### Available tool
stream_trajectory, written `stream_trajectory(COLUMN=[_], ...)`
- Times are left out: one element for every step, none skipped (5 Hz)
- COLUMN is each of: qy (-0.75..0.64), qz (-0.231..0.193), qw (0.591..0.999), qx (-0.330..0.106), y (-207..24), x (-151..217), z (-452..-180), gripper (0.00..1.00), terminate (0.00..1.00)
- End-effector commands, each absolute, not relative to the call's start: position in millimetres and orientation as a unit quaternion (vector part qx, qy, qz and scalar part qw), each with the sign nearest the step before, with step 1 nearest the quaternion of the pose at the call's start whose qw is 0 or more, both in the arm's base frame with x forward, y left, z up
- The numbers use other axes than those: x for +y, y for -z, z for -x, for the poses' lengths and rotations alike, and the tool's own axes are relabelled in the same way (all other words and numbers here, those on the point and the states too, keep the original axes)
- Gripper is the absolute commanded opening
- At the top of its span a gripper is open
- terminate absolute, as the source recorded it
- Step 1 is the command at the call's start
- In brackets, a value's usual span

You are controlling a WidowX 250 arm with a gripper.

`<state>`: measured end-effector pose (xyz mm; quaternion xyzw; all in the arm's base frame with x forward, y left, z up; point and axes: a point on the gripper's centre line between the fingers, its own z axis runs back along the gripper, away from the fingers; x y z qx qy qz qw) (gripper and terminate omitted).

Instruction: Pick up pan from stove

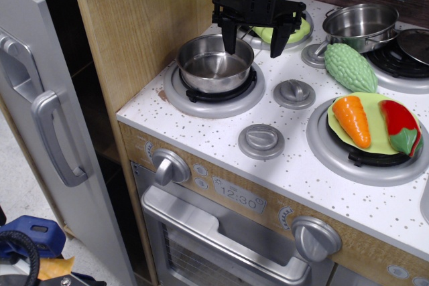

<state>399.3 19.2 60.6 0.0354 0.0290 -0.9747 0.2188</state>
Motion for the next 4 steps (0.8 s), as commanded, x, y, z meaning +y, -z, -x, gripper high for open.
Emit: stream_trajectory(qy=[0.975,0.975,0.975,0.974], qz=[-0.035,-0.034,-0.035,-0.041], qw=[0.219,0.221,0.220,0.220], qx=[0.029,0.021,0.019,0.019], y=[-61,-56,-53,-50], x=[19,23,25,25], z=[-399,-401,-401,-401], gripper=[1.00,1.00,1.00,1.00], terminate=[0.00,0.00,0.00,0.00])
